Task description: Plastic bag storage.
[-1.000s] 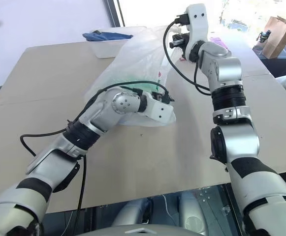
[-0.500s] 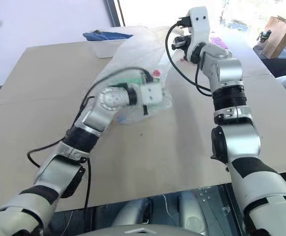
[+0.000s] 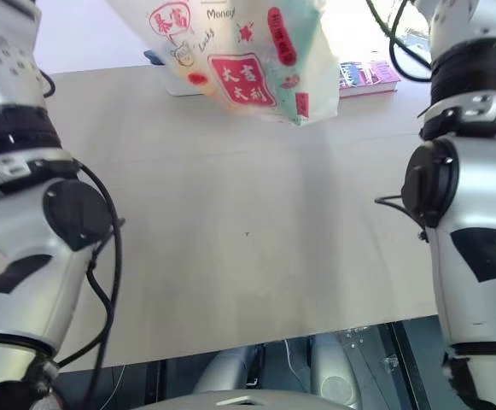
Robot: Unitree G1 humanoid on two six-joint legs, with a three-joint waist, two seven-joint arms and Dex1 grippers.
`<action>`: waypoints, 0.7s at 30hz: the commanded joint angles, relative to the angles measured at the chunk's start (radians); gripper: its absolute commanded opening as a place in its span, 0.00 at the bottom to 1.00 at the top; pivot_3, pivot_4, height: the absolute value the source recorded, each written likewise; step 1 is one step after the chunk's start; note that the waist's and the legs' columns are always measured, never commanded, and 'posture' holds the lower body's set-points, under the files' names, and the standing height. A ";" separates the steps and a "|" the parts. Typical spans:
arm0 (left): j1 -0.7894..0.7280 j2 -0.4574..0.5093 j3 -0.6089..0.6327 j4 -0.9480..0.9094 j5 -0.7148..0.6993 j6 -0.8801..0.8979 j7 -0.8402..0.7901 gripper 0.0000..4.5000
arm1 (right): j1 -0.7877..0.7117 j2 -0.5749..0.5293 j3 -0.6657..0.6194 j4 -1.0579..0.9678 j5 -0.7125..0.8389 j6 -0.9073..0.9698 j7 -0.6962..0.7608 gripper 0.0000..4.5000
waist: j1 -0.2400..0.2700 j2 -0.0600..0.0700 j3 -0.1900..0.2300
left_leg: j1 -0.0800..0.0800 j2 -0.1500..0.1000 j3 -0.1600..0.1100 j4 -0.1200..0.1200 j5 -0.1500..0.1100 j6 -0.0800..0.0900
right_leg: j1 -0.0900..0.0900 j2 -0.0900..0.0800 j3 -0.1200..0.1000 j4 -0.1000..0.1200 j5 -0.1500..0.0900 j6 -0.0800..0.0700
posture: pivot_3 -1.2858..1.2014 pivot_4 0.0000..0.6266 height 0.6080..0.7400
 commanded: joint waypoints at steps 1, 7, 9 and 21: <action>-0.094 0.060 -0.002 0.087 0.004 -0.106 -0.009 0.01 | -0.078 -0.086 -0.001 -0.012 -0.012 0.003 0.037 0.00 | 0.000 0.000 0.000 | -0.002 0.000 -0.001 0.000 0.000 0.000 | -0.001 0.000 -0.001 0.000 0.000 0.000 | 0.52 0.24 1.00; -0.115 0.041 -0.085 0.174 0.016 -0.101 -0.103 0.01 | -0.034 -0.168 0.118 -0.120 -0.096 0.054 0.135 0.00 | 0.000 0.000 0.000 | -0.010 0.000 -0.001 0.001 0.000 0.000 | -0.009 -0.001 0.000 0.002 0.000 0.000 | 0.52 0.24 1.00; -0.093 0.036 -0.112 0.170 0.021 -0.088 -0.141 0.01 | 0.021 -0.189 0.165 -0.194 -0.117 0.083 0.192 0.00 | 0.000 0.000 0.000 | -0.012 0.000 -0.002 0.002 0.000 0.000 | -0.011 -0.001 0.000 0.002 0.000 0.000 | 0.52 0.24 1.00; 0.616 -0.045 -0.240 -0.666 -0.114 0.338 -0.211 0.01 | 0.735 -0.415 0.130 -1.155 0.042 0.626 0.322 0.00 | -0.001 0.000 -0.004 | -0.010 0.000 -0.004 0.007 -0.002 0.002 | -0.013 0.000 0.002 0.017 0.000 0.000 | 0.52 0.24 1.00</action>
